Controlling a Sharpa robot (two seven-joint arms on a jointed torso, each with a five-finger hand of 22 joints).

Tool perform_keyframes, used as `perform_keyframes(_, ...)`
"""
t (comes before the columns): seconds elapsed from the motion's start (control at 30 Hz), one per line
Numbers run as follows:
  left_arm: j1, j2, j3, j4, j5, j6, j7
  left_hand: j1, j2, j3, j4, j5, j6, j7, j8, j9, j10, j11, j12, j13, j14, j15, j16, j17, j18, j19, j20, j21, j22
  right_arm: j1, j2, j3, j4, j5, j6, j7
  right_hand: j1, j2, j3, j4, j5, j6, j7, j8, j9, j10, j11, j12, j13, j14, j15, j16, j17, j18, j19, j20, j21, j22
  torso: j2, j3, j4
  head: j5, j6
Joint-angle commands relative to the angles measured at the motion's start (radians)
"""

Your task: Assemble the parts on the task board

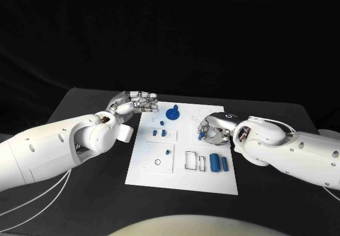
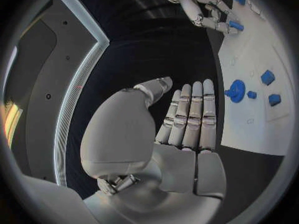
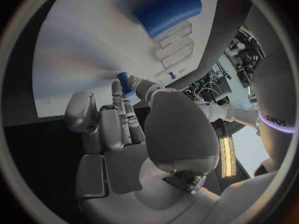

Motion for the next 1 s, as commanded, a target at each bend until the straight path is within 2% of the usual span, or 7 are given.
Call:
perform_keyframes(0.03, -0.001, 0.001, 0.001, 0.002, -0.003, 0.016, 0.003, 0.003, 0.004, -0.001, -0.006, 0.007, -0.007, 0.014, -0.004, -0.001, -0.009, 0.0, 0.005, 0.0, -0.008, 0.002, -0.003, 0.002, 0.006, -0.001, 0.009, -0.004, -0.002, -0.001, 0.003, 0.0, -0.004, -0.026, 0.007, -0.005, 0.007, 0.012, 0.013, -0.002, -0.011, 0.007, -0.002, 0.005, 0.001, 0.008, 0.0, -0.009, -0.002, 0.008, -0.008, 0.007, 0.001, -0.017, 0.008, -0.001, 0.006, 0.002, 0.0, 0.0003, 0.0014, -0.002, -0.001)
perform_keyframes(0.27, -0.001, 0.001, 0.001, 0.002, -0.003, 0.016, 0.003, 0.003, 0.004, -0.001, -0.006, 0.007, -0.007, 0.014, -0.004, -0.001, -0.01, 0.0, 0.005, 0.0, -0.008, 0.002, -0.003, 0.002, 0.007, -0.001, 0.009, -0.004, -0.002, -0.004, 0.008, -0.001, -0.008, -0.034, -0.005, -0.009, 0.008, 0.015, 0.022, -0.003, -0.02, 0.012, -0.002, 0.008, 0.002, 0.014, -0.001, -0.011, -0.004, 0.008, -0.008, 0.008, 0.002, -0.017, 0.01, -0.002, 0.01, 0.006, 0.0, -0.0002, 0.0005, -0.001, -0.002)
perform_keyframes(0.57, -0.001, 0.001, 0.001, 0.002, -0.003, 0.017, 0.002, 0.003, 0.004, -0.001, -0.006, 0.007, -0.007, 0.014, -0.004, -0.001, -0.01, 0.0, 0.005, 0.0, -0.008, 0.002, -0.003, 0.002, 0.007, -0.001, 0.009, -0.004, -0.002, -0.008, 0.013, -0.001, -0.007, -0.035, -0.045, -0.022, -0.014, 0.009, 0.022, 0.01, -0.022, 0.02, -0.003, 0.012, 0.003, 0.028, -0.002, -0.015, -0.004, 0.011, -0.009, 0.012, 0.01, -0.02, 0.015, -0.003, 0.019, 0.014, -0.001, -0.0005, 0.0004, -0.003, -0.003)
perform_keyframes(0.83, -0.001, 0.001, 0.001, 0.002, -0.003, 0.013, 0.006, 0.003, 0.004, -0.001, -0.006, 0.007, -0.007, 0.014, -0.004, -0.001, -0.01, 0.0, 0.005, 0.0, -0.008, 0.002, -0.003, 0.002, 0.007, -0.001, 0.009, -0.004, -0.002, -0.009, 0.008, -0.001, 0.001, -0.027, -0.08, -0.044, -0.014, 0.019, 0.034, 0.011, -0.022, 0.04, -0.013, 0.025, 0.009, 0.051, -0.011, -0.013, -0.002, 0.014, -0.016, 0.018, 0.02, -0.021, 0.022, -0.007, 0.03, 0.023, -0.001, -0.0005, 0.0006, -0.003, -0.003)
perform_keyframes(0.87, -0.001, 0.002, 0.001, 0.003, -0.003, 0.01, 0.008, 0.003, 0.004, -0.001, -0.006, 0.007, -0.008, 0.014, -0.004, -0.001, -0.01, 0.0, 0.005, 0.0, -0.008, 0.002, -0.003, 0.002, 0.007, -0.001, 0.009, -0.004, -0.002, -0.009, 0.006, -0.001, 0.004, -0.024, -0.085, -0.043, -0.01, 0.029, 0.042, 0.011, -0.02, 0.055, -0.02, 0.034, 0.014, 0.061, -0.016, -0.013, -0.001, 0.016, -0.019, 0.021, 0.024, -0.022, 0.024, -0.01, 0.033, 0.026, -0.001, -0.0005, 0.0008, -0.002, -0.003)
perform_keyframes(1.0, -0.001, 0.002, 0.001, 0.002, -0.002, 0.005, 0.013, 0.004, 0.008, 0.0, -0.006, 0.007, -0.007, 0.014, -0.004, -0.001, -0.01, 0.0, 0.008, 0.001, -0.008, 0.002, -0.003, 0.003, 0.007, 0.0, 0.009, -0.007, -0.003, -0.009, -0.002, 0.0, 0.017, -0.013, -0.111, -0.036, -0.01, 0.037, 0.05, 0.01, -0.012, 0.065, -0.026, 0.043, 0.019, 0.075, -0.022, -0.013, 0.001, 0.018, -0.024, 0.026, 0.033, -0.024, 0.03, -0.014, 0.044, 0.034, -0.001, 0.0003, 0.0006, -0.001, -0.002)
